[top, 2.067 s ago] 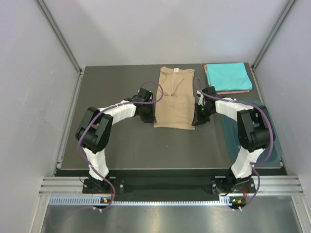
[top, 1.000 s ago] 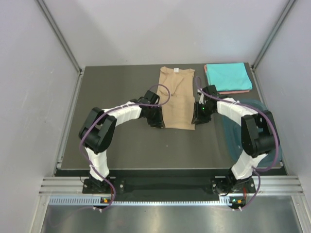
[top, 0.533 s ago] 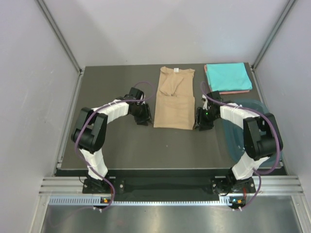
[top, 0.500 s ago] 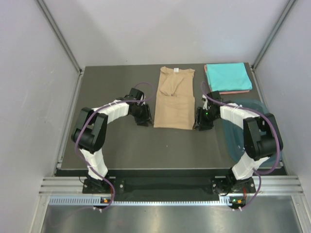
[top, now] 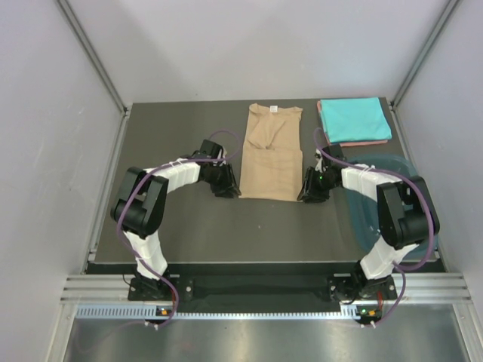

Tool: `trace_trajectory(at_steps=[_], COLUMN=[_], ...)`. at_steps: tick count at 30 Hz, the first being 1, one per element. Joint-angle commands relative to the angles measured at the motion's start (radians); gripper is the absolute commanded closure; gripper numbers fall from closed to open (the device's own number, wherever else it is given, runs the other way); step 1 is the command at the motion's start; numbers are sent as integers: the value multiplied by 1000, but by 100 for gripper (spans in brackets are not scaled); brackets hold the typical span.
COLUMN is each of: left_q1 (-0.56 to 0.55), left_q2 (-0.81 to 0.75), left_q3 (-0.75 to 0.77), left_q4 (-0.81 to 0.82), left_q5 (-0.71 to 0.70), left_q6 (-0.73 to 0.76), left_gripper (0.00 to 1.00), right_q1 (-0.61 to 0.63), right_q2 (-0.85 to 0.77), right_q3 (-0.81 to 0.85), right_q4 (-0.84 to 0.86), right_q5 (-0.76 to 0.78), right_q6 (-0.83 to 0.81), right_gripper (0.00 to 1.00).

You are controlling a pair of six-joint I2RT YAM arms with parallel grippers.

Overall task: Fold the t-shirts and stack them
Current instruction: Fold the tshirt

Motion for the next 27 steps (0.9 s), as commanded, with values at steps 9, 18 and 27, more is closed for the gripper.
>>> trace_trajectory(at_steps=[9, 18, 27], left_q1=[-3, -5, -46], left_q2=[16, 21, -154], left_q3=[-52, -58, -152], left_q4=[55, 41, -33], left_q5=[-6, 23, -12], left_q6=[0, -7, -46], left_gripper=[61, 100, 100], right_q1=[-1, -1, 36], right_q2=[21, 15, -157], right_q3=[-28, -22, -104], right_q4=[33, 10, -104], right_q5=[37, 30, 80], right_q6=[7, -24, -76], right_gripper=[76, 100, 100])
